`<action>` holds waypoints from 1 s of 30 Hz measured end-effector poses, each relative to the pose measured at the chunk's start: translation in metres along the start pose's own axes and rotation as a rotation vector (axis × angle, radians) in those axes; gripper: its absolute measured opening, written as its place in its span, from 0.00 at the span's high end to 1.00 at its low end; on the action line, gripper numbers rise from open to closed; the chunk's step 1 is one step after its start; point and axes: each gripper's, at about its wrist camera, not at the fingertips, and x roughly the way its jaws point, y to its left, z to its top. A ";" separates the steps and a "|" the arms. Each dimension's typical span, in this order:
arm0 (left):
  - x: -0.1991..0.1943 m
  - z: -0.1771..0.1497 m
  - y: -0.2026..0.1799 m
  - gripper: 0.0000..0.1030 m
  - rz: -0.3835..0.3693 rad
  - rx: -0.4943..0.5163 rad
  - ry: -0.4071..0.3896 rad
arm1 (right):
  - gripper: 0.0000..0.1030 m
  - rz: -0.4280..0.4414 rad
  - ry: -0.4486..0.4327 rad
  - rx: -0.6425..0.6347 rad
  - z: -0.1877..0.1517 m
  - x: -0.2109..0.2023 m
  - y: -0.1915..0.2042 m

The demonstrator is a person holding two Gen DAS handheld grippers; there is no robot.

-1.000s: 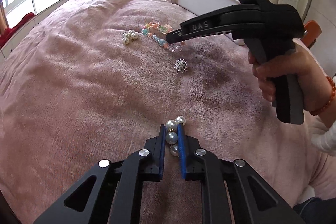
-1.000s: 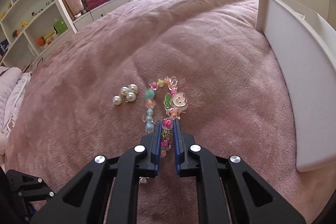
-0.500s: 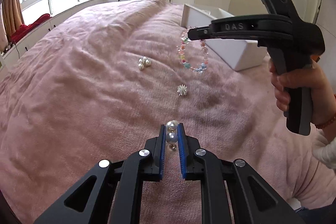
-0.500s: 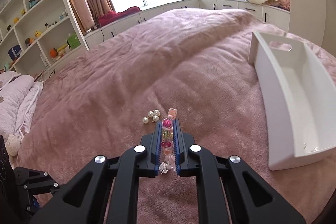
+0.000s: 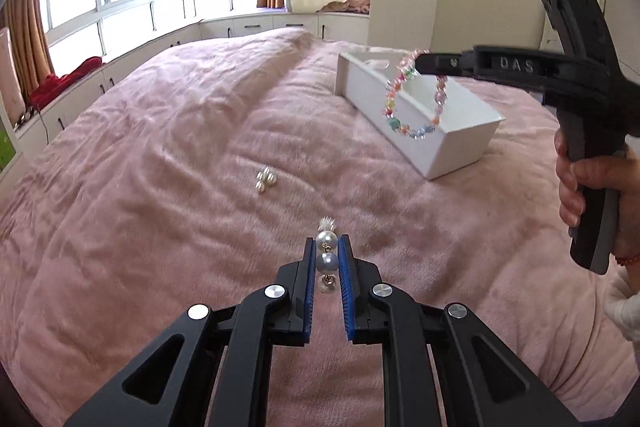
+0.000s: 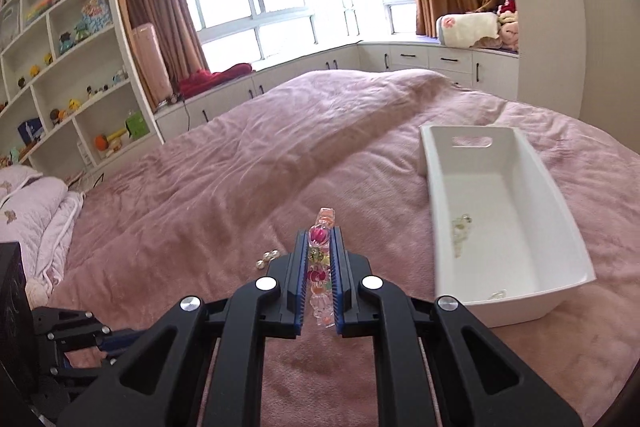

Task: Organize jewelry
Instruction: 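Grasp the pearl earrings with the left tool while the right tool grasps the pastel bracelet, then carry both pieces over the white tray and open both tools to drop them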

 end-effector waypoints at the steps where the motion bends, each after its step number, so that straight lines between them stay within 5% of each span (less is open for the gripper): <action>1: 0.001 0.007 -0.002 0.84 -0.003 0.008 -0.003 | 0.89 -0.015 -0.008 -0.005 0.000 -0.003 -0.005; 16: 0.086 0.120 -0.064 0.84 -0.173 0.140 -0.030 | 0.89 -0.220 -0.068 0.029 0.022 -0.004 -0.127; 23: 0.143 0.175 -0.120 0.84 -0.230 0.249 -0.044 | 0.89 -0.238 -0.041 0.024 0.033 0.023 -0.167; 30: 0.218 0.220 -0.134 0.84 -0.200 0.181 0.021 | 0.89 -0.191 0.006 0.054 0.043 0.059 -0.198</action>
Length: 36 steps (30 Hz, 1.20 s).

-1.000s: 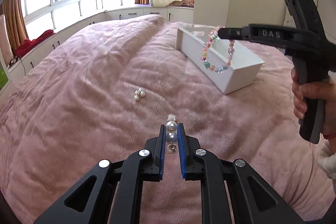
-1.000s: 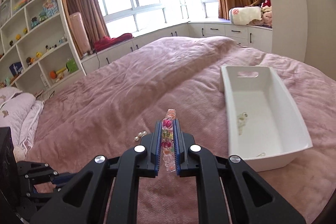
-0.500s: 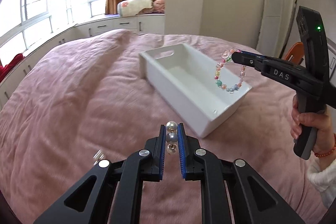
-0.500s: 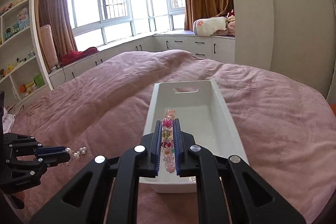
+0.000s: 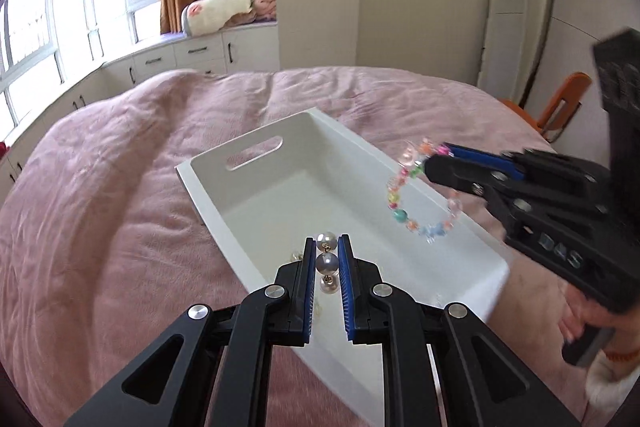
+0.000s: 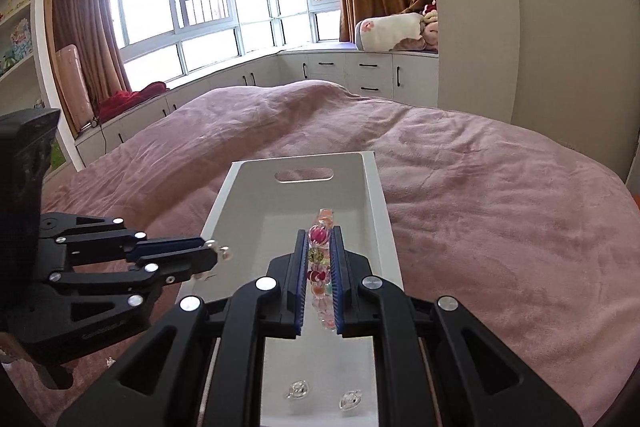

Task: Organize jewelry
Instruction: 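Carry both pieces over the white tray and open both tools to drop them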

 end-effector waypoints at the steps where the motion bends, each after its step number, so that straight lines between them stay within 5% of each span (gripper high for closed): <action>1: 0.011 0.004 0.003 0.84 -0.001 -0.020 0.017 | 0.89 0.005 0.012 -0.004 0.001 0.007 -0.001; 9: 0.073 0.015 0.028 0.84 0.020 -0.079 0.149 | 0.89 0.001 0.130 -0.043 0.010 0.049 0.001; 20: 0.087 0.015 0.020 0.84 0.078 -0.001 0.185 | 0.87 -0.055 0.234 -0.059 0.012 0.069 0.001; 23: 0.080 0.015 0.019 0.65 0.081 -0.008 0.158 | 0.82 -0.069 0.232 -0.064 0.011 0.064 0.003; 30: 0.050 0.015 0.025 0.56 0.062 -0.072 0.090 | 0.65 -0.091 0.181 -0.067 0.017 0.038 0.013; 32: 0.039 0.015 0.032 0.54 0.053 -0.103 0.069 | 0.48 -0.101 0.160 -0.075 0.020 0.030 0.017; 36: 0.015 0.014 0.041 0.48 0.057 -0.129 0.037 | 0.46 -0.107 0.126 -0.100 0.026 0.011 0.031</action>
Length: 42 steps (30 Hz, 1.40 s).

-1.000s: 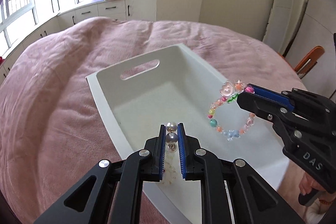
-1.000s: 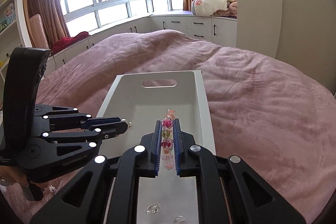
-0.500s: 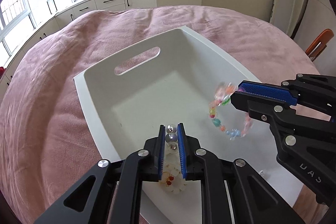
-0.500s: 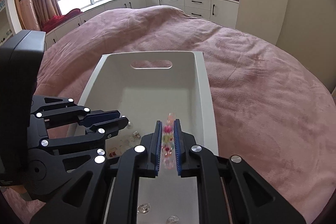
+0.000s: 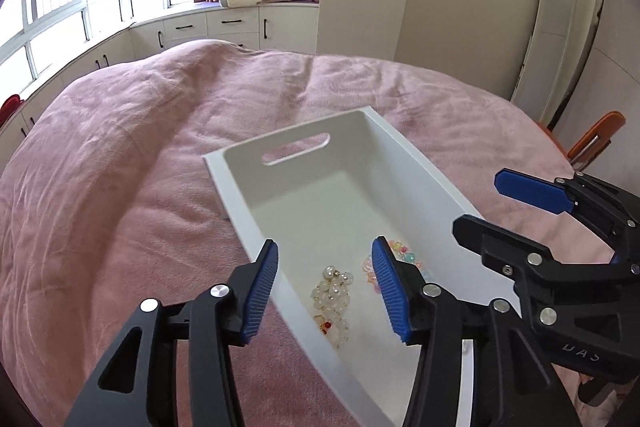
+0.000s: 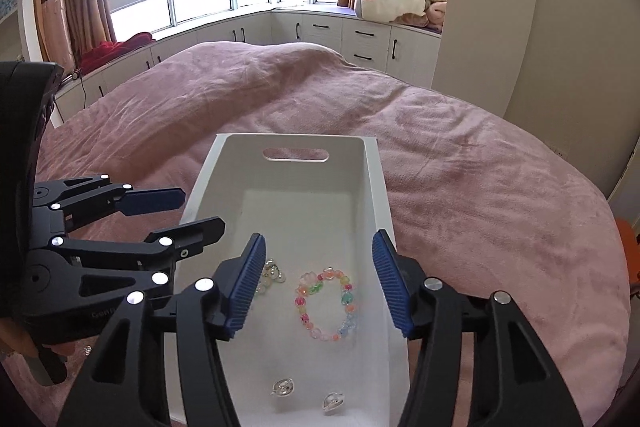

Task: Organize jewelry
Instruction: 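Carry both pieces over the white tray and open both tools to drop them, then move both open tools back over the pearl studs and silver charm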

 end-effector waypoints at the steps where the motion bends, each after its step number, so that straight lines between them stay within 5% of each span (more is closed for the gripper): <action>1: -0.004 -0.001 0.001 0.47 0.004 0.000 -0.004 | 0.45 0.003 -0.007 -0.004 0.001 -0.005 0.003; 4: -0.029 -0.006 0.008 0.36 0.011 -0.011 -0.029 | 0.33 0.001 -0.050 -0.026 0.003 -0.026 0.015; 13: -0.114 -0.039 0.026 0.14 0.058 0.016 -0.111 | 0.15 0.026 -0.189 -0.092 -0.005 -0.102 0.066; 20: -0.182 -0.084 0.048 0.12 0.133 0.010 -0.129 | 0.06 0.098 -0.224 -0.170 -0.033 -0.140 0.122; 28: -0.223 -0.141 0.082 0.11 0.197 -0.036 -0.114 | 0.05 0.207 -0.177 -0.145 -0.070 -0.142 0.170; 36: -0.218 -0.168 0.130 0.11 0.237 -0.149 -0.103 | 0.08 0.252 -0.136 -0.153 -0.097 -0.109 0.209; 42: -0.187 -0.190 0.154 0.15 0.204 -0.182 -0.056 | 0.26 0.290 -0.074 -0.165 -0.113 -0.068 0.224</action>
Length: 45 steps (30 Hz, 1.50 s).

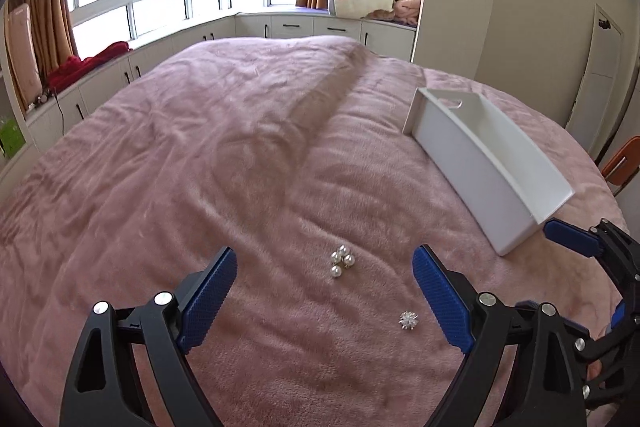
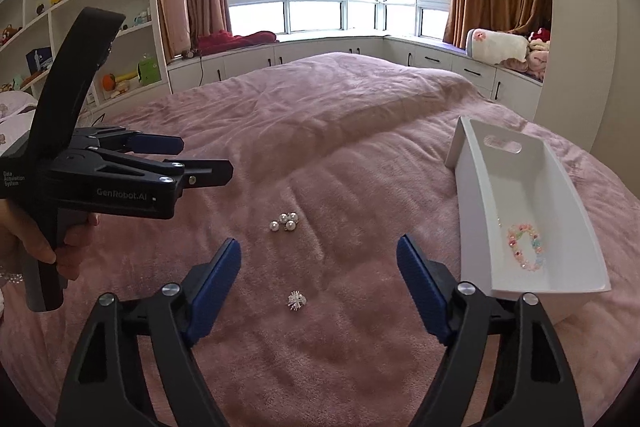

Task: Organize jewelry
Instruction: 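Move both open tools back over the pearl studs and silver charm, then grasp the pearl studs with the left tool while the right tool grasps the silver starburst charm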

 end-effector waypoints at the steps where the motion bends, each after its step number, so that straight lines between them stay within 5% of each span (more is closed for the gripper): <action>1: 0.007 -0.004 0.001 0.15 -0.006 -0.001 0.011 | 0.28 0.007 0.008 0.005 -0.004 0.008 0.000; 9: 0.064 -0.021 0.001 0.19 -0.049 0.035 0.048 | 0.44 0.031 0.104 0.017 -0.031 0.063 -0.001; 13: 0.087 -0.018 -0.006 0.38 -0.079 0.063 0.083 | 0.48 0.040 0.143 0.033 -0.046 0.081 0.000; 24: 0.137 -0.027 -0.009 0.54 -0.136 0.075 0.146 | 0.54 0.068 0.195 0.024 -0.061 0.112 0.006; 30: 0.143 -0.031 0.004 0.72 -0.173 0.012 0.125 | 0.71 0.106 0.190 0.060 -0.066 0.117 0.003; 34: 0.142 -0.033 0.006 0.72 -0.185 0.010 0.120 | 0.79 0.138 0.189 0.092 -0.067 0.116 0.002; 45: 0.131 -0.031 0.009 0.76 -0.200 -0.032 0.102 | 0.79 0.159 0.191 0.105 -0.056 0.105 0.001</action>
